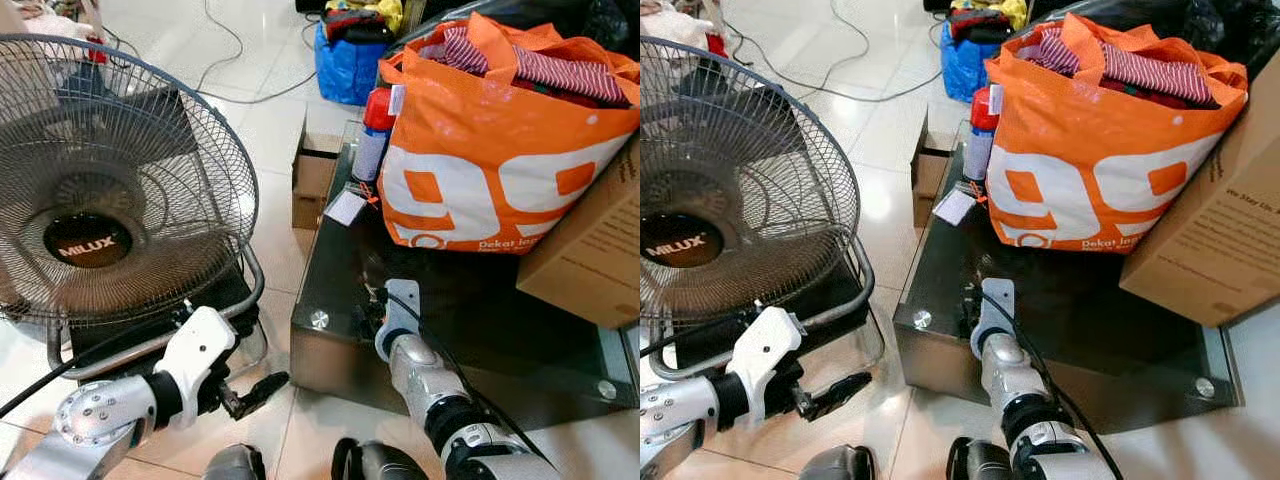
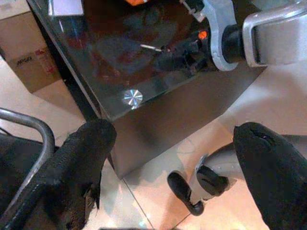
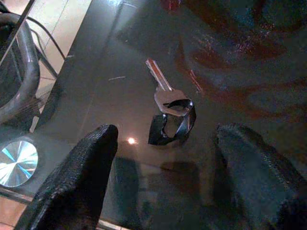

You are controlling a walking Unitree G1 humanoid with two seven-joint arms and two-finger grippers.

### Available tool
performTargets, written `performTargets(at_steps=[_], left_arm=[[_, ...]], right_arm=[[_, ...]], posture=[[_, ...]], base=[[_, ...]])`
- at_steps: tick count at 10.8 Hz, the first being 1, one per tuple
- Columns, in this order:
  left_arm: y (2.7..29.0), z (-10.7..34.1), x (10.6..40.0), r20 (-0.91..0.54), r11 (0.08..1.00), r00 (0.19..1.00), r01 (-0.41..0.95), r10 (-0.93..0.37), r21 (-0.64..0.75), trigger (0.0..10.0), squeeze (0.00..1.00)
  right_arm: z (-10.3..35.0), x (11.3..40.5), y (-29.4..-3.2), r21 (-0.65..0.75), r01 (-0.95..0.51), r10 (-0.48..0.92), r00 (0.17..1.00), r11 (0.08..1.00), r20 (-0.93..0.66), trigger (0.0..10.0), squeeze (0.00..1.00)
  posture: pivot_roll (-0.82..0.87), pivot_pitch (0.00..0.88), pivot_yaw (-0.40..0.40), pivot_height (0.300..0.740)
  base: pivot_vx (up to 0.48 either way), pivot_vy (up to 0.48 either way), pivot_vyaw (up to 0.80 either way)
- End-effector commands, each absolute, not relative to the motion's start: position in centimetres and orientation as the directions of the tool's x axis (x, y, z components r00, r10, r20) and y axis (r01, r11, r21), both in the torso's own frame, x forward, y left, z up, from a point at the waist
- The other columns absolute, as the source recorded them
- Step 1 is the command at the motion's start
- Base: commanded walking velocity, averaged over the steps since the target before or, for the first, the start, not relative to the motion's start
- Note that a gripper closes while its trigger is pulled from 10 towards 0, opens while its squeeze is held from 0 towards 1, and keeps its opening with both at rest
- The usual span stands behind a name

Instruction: Hang keys on a hook

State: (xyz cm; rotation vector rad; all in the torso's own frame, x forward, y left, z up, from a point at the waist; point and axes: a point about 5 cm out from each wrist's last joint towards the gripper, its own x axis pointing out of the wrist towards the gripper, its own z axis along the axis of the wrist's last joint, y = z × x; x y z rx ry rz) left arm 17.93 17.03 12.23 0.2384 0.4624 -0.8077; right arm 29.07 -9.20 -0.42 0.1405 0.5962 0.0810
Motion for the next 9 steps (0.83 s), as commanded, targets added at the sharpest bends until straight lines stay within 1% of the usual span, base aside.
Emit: performTargets(at_steps=[1,4,5,9], left_arm=[[17.02,12.68,17.72,-0.478,0.67,0.603,0.741,-0.638,0.04,10.0,0.0],[17.09,12.86,17.59,-0.483,0.675,0.606,0.736,-0.632,0.042,10.0,0.0],[17.1,12.88,17.52,-0.484,0.676,0.607,0.735,-0.63,0.042,10.0,0.0],[17.13,13.08,17.42,-0.483,0.682,0.612,0.73,-0.626,0.042,10.0,0.0]], right_arm=[[-0.94,28.68,-9.3,0.145,-0.03,0.109,0.812,0.989,-0.573,1.4,0.0],[-1.27,28.32,-8.97,0.16,-0.018,0.109,0.808,0.987,-0.579,0.7,0.0],[-1.32,28.25,-8.82,0.163,-0.018,0.11,0.808,0.987,-0.579,0.1,0.0],[-1.34,28.21,-8.55,0.178,-0.01,0.113,0.808,0.984,-0.578,0.0,0.0]], posture=[[0.03,0.192,-0.082,0.74],[0.04,0.198,-0.082,0.74],[0.05,0.199,-0.082,0.74],[0.05,0.203,-0.083,0.74]], base=[[0.0,0.0,0.0],[0.0,0.0,0.0],[0.0,0.0,0.0],[0.0,0.0,0.0]])
